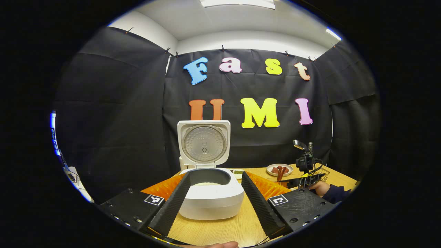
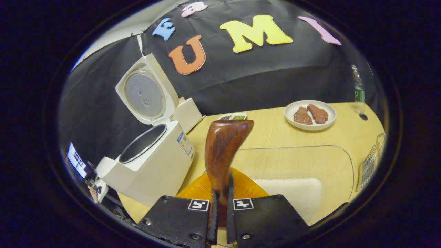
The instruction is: Close the left gripper, press the button to open the rice cooker; take a wooden spoon from the chopstick holder with the right hand, scoop a spoonful of rice and pour it into the rice cooker, then put the wooden spoon back into the chopstick holder.
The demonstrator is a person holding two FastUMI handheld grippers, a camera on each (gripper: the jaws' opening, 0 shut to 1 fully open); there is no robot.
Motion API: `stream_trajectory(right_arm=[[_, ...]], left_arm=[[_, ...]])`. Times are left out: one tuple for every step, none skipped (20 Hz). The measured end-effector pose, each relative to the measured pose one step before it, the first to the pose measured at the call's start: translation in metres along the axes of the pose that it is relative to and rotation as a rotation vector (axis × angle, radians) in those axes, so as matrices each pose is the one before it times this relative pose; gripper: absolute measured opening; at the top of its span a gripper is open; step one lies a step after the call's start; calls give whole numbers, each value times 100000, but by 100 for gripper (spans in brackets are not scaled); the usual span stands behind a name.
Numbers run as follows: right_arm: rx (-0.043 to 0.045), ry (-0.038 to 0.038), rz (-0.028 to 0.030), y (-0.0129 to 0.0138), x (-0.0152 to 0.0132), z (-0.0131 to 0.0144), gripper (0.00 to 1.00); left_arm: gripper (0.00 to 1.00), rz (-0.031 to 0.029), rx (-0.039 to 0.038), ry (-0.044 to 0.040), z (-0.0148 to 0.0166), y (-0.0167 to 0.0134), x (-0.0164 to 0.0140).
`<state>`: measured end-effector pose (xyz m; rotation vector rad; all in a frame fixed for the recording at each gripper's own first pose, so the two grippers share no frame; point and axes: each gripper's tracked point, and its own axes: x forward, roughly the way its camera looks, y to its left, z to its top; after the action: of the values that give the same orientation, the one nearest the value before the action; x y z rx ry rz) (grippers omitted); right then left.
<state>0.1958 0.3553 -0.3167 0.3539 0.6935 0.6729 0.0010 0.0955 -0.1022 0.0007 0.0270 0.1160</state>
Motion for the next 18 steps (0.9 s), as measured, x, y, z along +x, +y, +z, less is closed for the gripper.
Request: stream_trajectory(right_arm=[[3545, -1281, 629, -284, -348, 316, 12], [3925, -1393, 1215, -127, -399, 482, 12], [3320, -2079, 530, -253, -409, 569, 12], [5112, -2274, 1735, -36, -372, 639, 12], [4780, -2198, 592, -207, -425, 537, 12], [5184, -2355, 726, -219, -364, 719, 12], [4455, -2023, 49, -297, -481, 544, 12], [3772, -2515, -146, -426, -294, 729, 12], [2794, -2385, -281, -455, -371, 675, 12], [2509, -2434, -650, -482, -301, 703, 12], [2783, -2688, -471, -493, -466, 604, 12], [3325, -2507, 170, -303, -409, 764, 12], [3993, -2446, 581, -151, -499, 642, 12], [3512, -2446, 1281, 32, -348, 903, 12], [3348, -2627, 1444, 161, -472, 792, 11], [3575, -2468, 1674, 137, -394, 867, 12], [4086, -2401, 2232, 224, -608, 717, 12], [4989, -2331, 2721, 331, -599, 785, 11]], left_arm=[[94, 79, -136, 149, 82, 47, 92], [94, -98, -2, 102, -33, -67, -49], [94, -238, 99, -71, -24, -101, 31], [94, -146, 142, -45, 125, -117, 37], [94, -40, 265, -75, 42, 10, -39], [94, 153, 307, -49, 23, -62, 5], [94, 91, 332, -48, -71, -24, -49], [94, 16, 310, 24, 10, -8, 12], [94, -33, 211, 137, 9, -86, -2], [94, -7, 147, 197, -12, -17, -50], [94, 23, 160, 45, 15, -86, -51], [94, 48, 213, 31, 47, -70, 95], [94, 15, 140, 0, 8, -15, -151], [94, -23, 64, 80, -8, -65, -49], [94, -134, -12, 208, 21, -200, 83], [94, -225, 93, 339, -60, -193, 91], [94, -115, 233, 322, -121, -198, -45], [94, -25, 403, 207, 22, -134, 98]])
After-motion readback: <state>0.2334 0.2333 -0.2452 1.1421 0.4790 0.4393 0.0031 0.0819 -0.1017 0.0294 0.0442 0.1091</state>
